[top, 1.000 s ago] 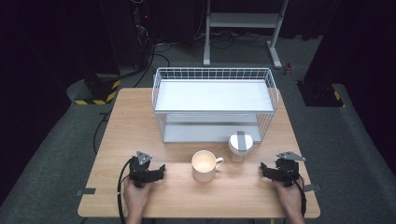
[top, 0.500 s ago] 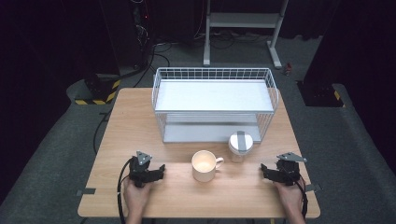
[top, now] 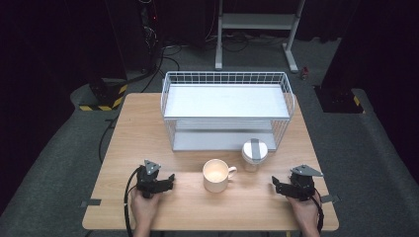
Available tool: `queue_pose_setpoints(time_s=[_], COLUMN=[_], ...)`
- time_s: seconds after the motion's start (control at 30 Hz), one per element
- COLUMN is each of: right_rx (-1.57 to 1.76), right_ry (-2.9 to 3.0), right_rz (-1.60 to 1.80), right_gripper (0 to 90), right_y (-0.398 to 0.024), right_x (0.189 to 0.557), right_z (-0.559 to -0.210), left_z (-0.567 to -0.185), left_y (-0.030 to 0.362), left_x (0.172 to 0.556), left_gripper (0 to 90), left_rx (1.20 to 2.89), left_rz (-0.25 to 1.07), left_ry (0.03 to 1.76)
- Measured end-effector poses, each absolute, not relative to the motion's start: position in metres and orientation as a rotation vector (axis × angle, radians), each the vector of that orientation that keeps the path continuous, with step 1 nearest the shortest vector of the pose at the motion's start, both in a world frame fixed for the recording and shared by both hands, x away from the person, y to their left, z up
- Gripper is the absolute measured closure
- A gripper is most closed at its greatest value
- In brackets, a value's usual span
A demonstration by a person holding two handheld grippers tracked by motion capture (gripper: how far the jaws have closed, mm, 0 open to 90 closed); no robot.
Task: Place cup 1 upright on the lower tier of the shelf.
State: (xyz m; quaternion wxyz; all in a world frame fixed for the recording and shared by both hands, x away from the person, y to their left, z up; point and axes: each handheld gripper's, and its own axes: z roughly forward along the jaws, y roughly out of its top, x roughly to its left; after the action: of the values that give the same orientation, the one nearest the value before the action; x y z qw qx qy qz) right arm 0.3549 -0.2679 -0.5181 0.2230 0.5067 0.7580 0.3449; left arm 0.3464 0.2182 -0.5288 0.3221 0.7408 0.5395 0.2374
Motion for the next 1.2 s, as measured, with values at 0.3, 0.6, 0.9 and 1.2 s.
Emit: queue_pose_setpoints(time_s=[0.3, 0.6, 0.9, 1.2], right_rx=[1.347, 1.304, 1.271, 1.265], right_ry=[2.121, 2.159, 2.174, 2.178], right_rz=[1.014, 1.076, 1.112, 1.115], right_gripper=[14.9, 14.6, 14.0, 13.6], right_y=[-0.254, -0.237, -0.222, -0.213], right_x=[0.347, 0.346, 0.355, 0.366], right_z=[-0.515, -0.512, -0.508, -0.505], left_z=[-0.529, -0.529, -0.528, -0.529], left_y=[0.218, 0.218, 0.219, 0.219], left_x=[0.346, 0.346, 0.346, 0.347], left_gripper=[15.8, 15.8, 15.8, 15.8], left_rx=[1.947, 1.947, 1.952, 1.950], left_rz=[0.623, 0.624, 0.623, 0.626], left_ry=[1.415, 1.416, 1.416, 1.415])
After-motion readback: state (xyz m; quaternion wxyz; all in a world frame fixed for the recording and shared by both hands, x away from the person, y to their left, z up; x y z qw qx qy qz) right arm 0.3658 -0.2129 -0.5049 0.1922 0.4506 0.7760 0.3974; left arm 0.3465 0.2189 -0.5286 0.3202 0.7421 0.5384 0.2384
